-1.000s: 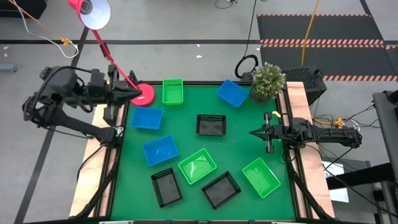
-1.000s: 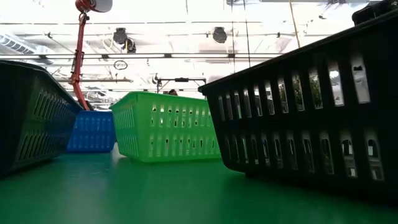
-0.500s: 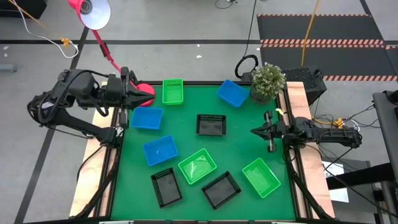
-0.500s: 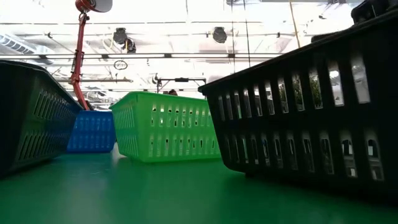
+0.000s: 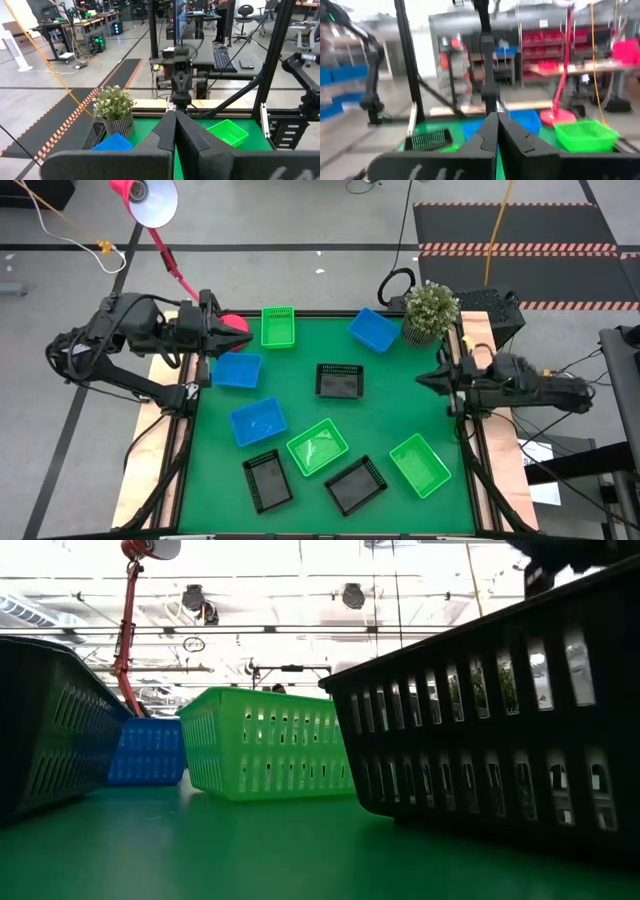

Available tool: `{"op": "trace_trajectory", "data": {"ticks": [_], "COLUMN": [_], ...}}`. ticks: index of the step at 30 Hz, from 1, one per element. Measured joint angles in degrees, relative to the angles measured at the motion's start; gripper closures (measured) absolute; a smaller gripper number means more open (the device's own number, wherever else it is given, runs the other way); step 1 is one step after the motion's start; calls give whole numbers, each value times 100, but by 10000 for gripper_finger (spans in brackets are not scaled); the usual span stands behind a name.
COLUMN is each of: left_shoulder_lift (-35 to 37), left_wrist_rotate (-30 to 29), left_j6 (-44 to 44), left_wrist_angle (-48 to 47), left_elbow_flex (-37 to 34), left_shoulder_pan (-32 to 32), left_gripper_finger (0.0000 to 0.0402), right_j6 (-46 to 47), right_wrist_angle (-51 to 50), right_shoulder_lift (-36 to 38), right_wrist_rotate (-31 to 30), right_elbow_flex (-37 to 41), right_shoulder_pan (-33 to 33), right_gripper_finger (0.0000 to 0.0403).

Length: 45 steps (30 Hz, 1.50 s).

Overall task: Stack baskets by color
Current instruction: Stack the bottom blue bin on the middle left blue bin

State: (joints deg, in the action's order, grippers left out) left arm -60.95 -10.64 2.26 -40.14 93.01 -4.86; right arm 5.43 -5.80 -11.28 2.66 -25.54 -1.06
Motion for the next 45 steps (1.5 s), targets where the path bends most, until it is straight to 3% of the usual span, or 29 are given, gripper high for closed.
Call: {"op": "trace_trajectory", "data": {"ticks": [15, 21, 26, 33, 37, 45], "left_shoulder_lift": [-59, -57, -57, -57, -111, -203], "left_wrist_rotate": [-6, -6, -6, -233, -247, -461], "left_j6": [-71, -147, -468, -594, -651, -626], "left_wrist_angle": [-26, -9, 249, 161, 56, -547], "left_elbow_flex": [-1, -1, -2, -2, -2, -2], "left_shoulder_pan": [2, 2, 2, 2, 2, 43], "left_gripper_finger": [392, 392, 392, 392, 392, 392], "right_j6": [-292, -297, 416, 440, 444, 739], "right_wrist_angle": [-3618, -4387, -4159, -3996, -4008, -4044], "right_shoulder_lift": [-3588, -4948, -5676, -6174, -6325, -6329], "right_wrist_rotate": [-579, -754, -1032, -1064, -683, -707], "right_elbow_flex": [-5962, -7762, -8344, -8365, -8363, -8363], "right_shoulder_pan": [-3, -9, -9, -11, -9, -11], "right_gripper_finger": [403, 403, 403, 403, 403, 403]}}
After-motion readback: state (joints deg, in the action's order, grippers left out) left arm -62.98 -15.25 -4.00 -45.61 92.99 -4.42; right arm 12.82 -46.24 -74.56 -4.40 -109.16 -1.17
